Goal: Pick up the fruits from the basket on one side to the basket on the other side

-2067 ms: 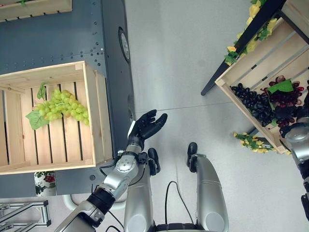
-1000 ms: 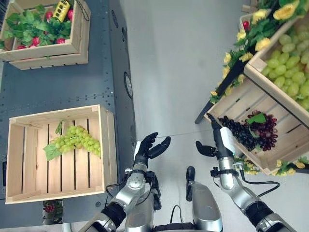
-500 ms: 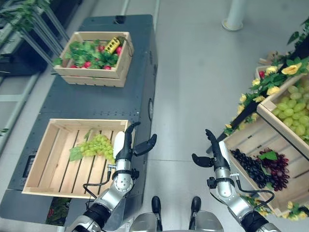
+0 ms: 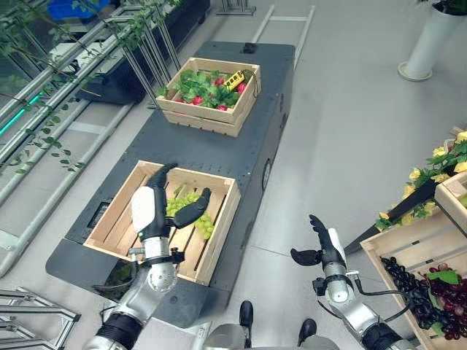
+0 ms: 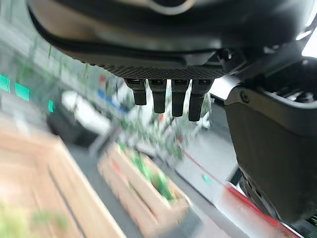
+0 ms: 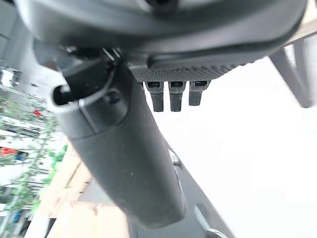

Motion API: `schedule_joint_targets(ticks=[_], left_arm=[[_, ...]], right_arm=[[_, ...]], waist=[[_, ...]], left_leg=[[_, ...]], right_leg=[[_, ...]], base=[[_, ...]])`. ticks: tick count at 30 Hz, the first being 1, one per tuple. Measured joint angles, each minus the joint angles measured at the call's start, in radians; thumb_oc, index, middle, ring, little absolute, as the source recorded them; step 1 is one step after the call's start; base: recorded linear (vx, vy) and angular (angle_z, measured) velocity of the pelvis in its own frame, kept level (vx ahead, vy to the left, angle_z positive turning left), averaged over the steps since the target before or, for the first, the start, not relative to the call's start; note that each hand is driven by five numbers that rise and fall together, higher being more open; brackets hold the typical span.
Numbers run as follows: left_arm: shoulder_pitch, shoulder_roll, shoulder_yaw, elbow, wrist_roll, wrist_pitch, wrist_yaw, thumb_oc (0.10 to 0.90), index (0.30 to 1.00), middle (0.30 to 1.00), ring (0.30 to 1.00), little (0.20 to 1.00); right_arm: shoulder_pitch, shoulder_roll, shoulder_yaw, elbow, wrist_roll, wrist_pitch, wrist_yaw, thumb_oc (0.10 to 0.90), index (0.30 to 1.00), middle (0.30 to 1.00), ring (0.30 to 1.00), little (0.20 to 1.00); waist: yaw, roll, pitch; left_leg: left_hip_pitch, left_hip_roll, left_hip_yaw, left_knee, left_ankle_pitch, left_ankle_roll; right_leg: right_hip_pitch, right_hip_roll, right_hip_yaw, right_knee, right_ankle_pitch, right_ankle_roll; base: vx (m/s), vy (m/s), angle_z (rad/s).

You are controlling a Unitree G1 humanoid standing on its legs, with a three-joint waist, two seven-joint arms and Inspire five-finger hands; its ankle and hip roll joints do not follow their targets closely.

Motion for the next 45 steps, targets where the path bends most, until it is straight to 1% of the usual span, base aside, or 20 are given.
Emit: schedule_joint_targets(ticks=[1, 2, 4, 5, 8, 10, 13, 17, 21, 23, 25, 27, 28, 30, 34, 35, 37, 38, 43, 45], left_arm=[[0.009, 0.003, 0.055, 0.029, -0.001, 0.001, 0.006, 0.800, 0.900, 0.900, 0.900, 0.900], [0.013, 0.005, 0.083, 0.043, -0.001, 0.005, 0.011, 0.800, 0.900, 0.900, 0.900, 0.900], [0.014, 0.033, 0.148, 0.103, -0.003, 0.045, 0.022, 0.800, 0.900, 0.900, 0.900, 0.900], [0.012, 0.069, 0.153, 0.139, 0.002, 0.078, 0.019, 0.800, 0.900, 0.900, 0.900, 0.900], [-0.009, 0.137, 0.153, 0.246, -0.002, 0.135, -0.022, 0.800, 0.900, 0.900, 0.900, 0.900], [-0.058, 0.154, 0.148, 0.348, -0.001, 0.150, -0.046, 0.800, 0.900, 0.900, 0.900, 0.900], [-0.084, 0.171, 0.128, 0.423, -0.008, 0.201, -0.074, 0.800, 0.900, 0.900, 0.900, 0.900], [-0.111, 0.197, 0.004, 0.485, 0.105, 0.269, -0.092, 0.800, 0.900, 0.900, 0.900, 0.900], [-0.173, 0.201, -0.127, 0.501, 0.196, 0.283, -0.092, 0.800, 0.900, 0.900, 0.900, 0.900], [-0.226, 0.209, -0.161, 0.507, 0.249, 0.283, -0.091, 0.800, 0.900, 0.900, 0.900, 0.900], [-0.323, 0.275, -0.232, 0.512, 0.342, 0.279, -0.088, 0.800, 0.900, 0.900, 0.900, 0.900], [-0.389, 0.333, -0.289, 0.524, 0.393, 0.275, -0.086, 0.800, 0.900, 0.900, 0.900, 0.900], [-0.417, 0.349, -0.303, 0.527, 0.419, 0.267, -0.086, 0.800, 0.900, 0.900, 0.900, 0.900], [-0.459, 0.357, -0.324, 0.530, 0.465, 0.267, -0.081, 0.800, 0.900, 0.900, 0.900, 0.900], [-0.503, 0.363, -0.376, 0.527, 0.523, 0.266, -0.054, 0.800, 0.900, 0.900, 0.900, 0.900], [-0.518, 0.368, -0.386, 0.526, 0.530, 0.266, -0.052, 0.800, 0.900, 0.900, 0.900, 0.900], [-0.567, 0.382, -0.436, 0.536, 0.569, 0.269, -0.048, 0.800, 0.900, 0.900, 0.900, 0.900], [-0.583, 0.385, -0.450, 0.539, 0.599, 0.269, -0.048, 0.800, 0.900, 0.900, 0.900, 0.900], [-0.588, 0.426, -0.457, 0.536, 0.708, 0.269, -0.052, 0.800, 0.900, 0.900, 0.900, 0.900], [-0.592, 0.439, -0.458, 0.536, 0.718, 0.269, -0.050, 0.800, 0.900, 0.900, 0.900, 0.900]], right_arm=[[0.021, -0.004, -0.008, -0.001, 0.000, -0.002, 0.017, 0.800, 0.900, 0.900, 0.900, 0.900], [0.034, -0.005, -0.014, -0.001, -0.001, -0.002, 0.027, 0.800, 0.900, 0.900, 0.900, 0.900], [0.083, -0.011, -0.034, -0.003, -0.007, -0.003, 0.064, 0.800, 0.900, 0.900, 0.900, 0.900], [0.097, -0.022, -0.034, -0.003, -0.009, -0.003, 0.090, 0.800, 0.900, 0.900, 0.900, 0.900], [0.119, -0.042, -0.033, -0.002, -0.009, -0.003, 0.132, 0.800, 0.900, 0.900, 0.900, 0.900], [0.120, -0.052, -0.030, -0.002, -0.009, -0.003, 0.147, 0.800, 0.900, 0.900, 0.900, 0.900], [0.119, -0.060, -0.026, -0.002, -0.009, -0.003, 0.165, 0.800, 0.900, 0.900, 0.900, 0.900], [0.083, -0.082, -0.010, -0.002, -0.009, -0.005, 0.190, 0.800, 0.900, 0.900, 0.900, 0.900], [0.000, -0.129, 0.035, 0.015, -0.008, -0.017, 0.219, 0.800, 0.900, 0.900, 0.900, 0.900], [-0.041, -0.148, 0.051, 0.016, -0.009, -0.028, 0.221, 0.800, 0.900, 0.900, 0.900, 0.900], [-0.116, -0.150, 0.051, 0.016, -0.008, -0.035, 0.223, 0.800, 0.900, 0.900, 0.900, 0.900], [-0.165, -0.154, 0.053, 0.016, -0.007, -0.036, 0.233, 0.800, 0.900, 0.900, 0.900, 0.900], [-0.182, -0.160, 0.053, 0.016, -0.007, -0.036, 0.245, 0.800, 0.900, 0.900, 0.900, 0.900], [-0.197, -0.179, 0.053, 0.017, -0.007, -0.038, 0.261, 0.800, 0.900, 0.900, 0.900, 0.900], [-0.201, -0.189, 0.056, 0.017, -0.007, -0.042, 0.287, 0.800, 0.900, 0.900, 0.900, 0.900], [-0.206, -0.189, 0.060, 0.017, -0.007, -0.042, 0.289, 0.800, 0.900, 0.900, 0.900, 0.900], [-0.227, -0.192, 0.091, 0.017, -0.007, -0.043, 0.300, 0.800, 0.900, 0.900, 0.900, 0.900], [-0.231, -0.194, 0.092, 0.015, -0.006, -0.043, 0.306, 0.800, 0.900, 0.900, 0.900, 0.900], [-0.258, -0.222, 0.091, 0.003, -0.004, -0.043, 0.321, 0.800, 0.900, 0.900, 0.900, 0.900], [-0.266, -0.230, 0.090, 0.004, -0.001, -0.043, 0.323, 0.800, 0.900, 0.900, 0.900, 0.900]], waist=[[-0.009, 0.004, -0.003], [-0.013, 0.005, -0.004], [-0.027, 0.008, -0.006], [-0.032, 0.008, -0.006], [-0.040, 0.009, -0.006], [-0.041, 0.009, -0.007], [-0.049, 0.009, -0.024], [-0.050, 0.014, -0.036], [-0.042, 0.013, -0.029], [-0.042, 0.009, 0.010], [-0.046, -0.007, 0.104], [-0.051, -0.021, 0.174], [-0.057, -0.024, 0.200], [-0.062, -0.024, 0.251], [-0.067, -0.031, 0.261], [-0.066, -0.036, 0.271], [-0.066, -0.060, 0.282], [-0.067, -0.063, 0.282], [-0.069, -0.064, 0.282], [-0.074, -0.064, 0.282]], left_leg=[[0.006, 0.000, 0.015, -0.001, -0.002, 0.002], [0.010, -0.001, 0.017, -0.001, -0.003, 0.004], [0.018, -0.004, 0.018, -0.001, -0.005, 0.008], [0.017, -0.004, 0.018, -0.001, -0.005, 0.008], [0.020, -0.004, 0.024, -0.001, -0.005, 0.008], [0.020, -0.004, 0.025, -0.001, -0.005, 0.009], [0.005, -0.005, 0.025, -0.001, -0.005, 0.009], [-0.046, -0.006, 0.027, 0.006, 0.007, 0.015], [-0.126, -0.007, 0.043, 0.019, 0.018, 0.023], [-0.153, -0.008, 0.047, 0.042, 0.018, 0.024], [-0.190, -0.002, 0.055, 0.075, 0.018, 0.023], [-0.206, 0.001, 0.066, 0.096, 0.018, 0.023], [-0.220, 0.000, 0.067, 0.105, 0.018, 0.023], [-0.227, -0.006, 0.068, 0.118, 0.018, 0.023], [-0.287, -0.011, 0.075, 0.145, 0.018, 0.024], [-0.297, -0.010, 0.080, 0.156, 0.016, 0.026], [-0.334, -0.010, 0.097, 0.213, -0.003, 0.035], [-0.353, -0.013, 0.101, 0.242, -0.013, 0.035], [-0.432, 0.005, 0.106, 0.372, -0.060, 0.024], [-0.459, 0.015, 0.106, 0.409, -0.071, 0.019]], right_leg=[[0.006, -0.003, 0.001, 0.000, 0.002, 0.003], [0.009, -0.005, 0.002, 0.000, 0.003, 0.005], [0.017, -0.007, 0.004, 0.000, 0.002, 0.007], [0.016, -0.007, 0.004, 0.000, 0.003, 0.007], [0.016, -0.008, 0.006, 0.000, 0.003, 0.009], [0.015, -0.008, 0.007, 0.000, 0.004, 0.009], [-0.001, -0.009, 0.010, 0.000, 0.004, 0.008], [-0.060, -0.012, 0.014, 0.017, 0.006, 0.011], [-0.164, -0.021, 0.036, 0.064, 0.006, 0.010], [-0.198, -0.025, 0.040, 0.097, 0.001, 0.006], [-0.247, -0.033, 0.044, 0.157, -0.015, -0.006], [-0.285, -0.039, 0.065, 0.213, -0.029, -0.008], [-0.305, -0.044, 0.066, 0.237, -0.036, -0.013], [-0.320, -0.055, 0.069, 0.270, -0.044, -0.007], [-0.395, -0.067, 0.079, 0.332, -0.063, -0.010], [-0.410, -0.070, 0.084, 0.355, -0.071, -0.011], [-0.461, -0.088, 0.091, 0.447, -0.118, -0.022], [-0.479, -0.096, 0.092, 0.484, -0.134, -0.024], [-0.554, -0.103, 0.112, 0.598, -0.180, -0.045], [-0.574, -0.101, 0.113, 0.623, -0.186, -0.051]], base=[[0.15, 0.099, -0.04], [0.15, 0.097, -0.05], [0.14, 0.088, -0.03], [0.11, 0.088, -0.01], [0.10, 0.103, -0.05], [0.09, 0.100, -0.02], [0.03, 0.121, 0.00], [-0.03, 0.131, -0.01], [-0.10, 0.105, -0.10], [-0.12, 0.077, -0.07], [-0.08, 0.093, -0.07], [-0.05, 0.104, -0.12], [-0.05, 0.104, -0.07], [-0.07, 0.093, 0.02], [-0.09, 0.058, 0.02], [-0.03, 0.044, 0.04], [-0.03, 0.065, 0.08], [-0.03, 0.064, 0.13], [-0.03, 0.041, 0.00], [-0.01, 0.013, -0.02]])
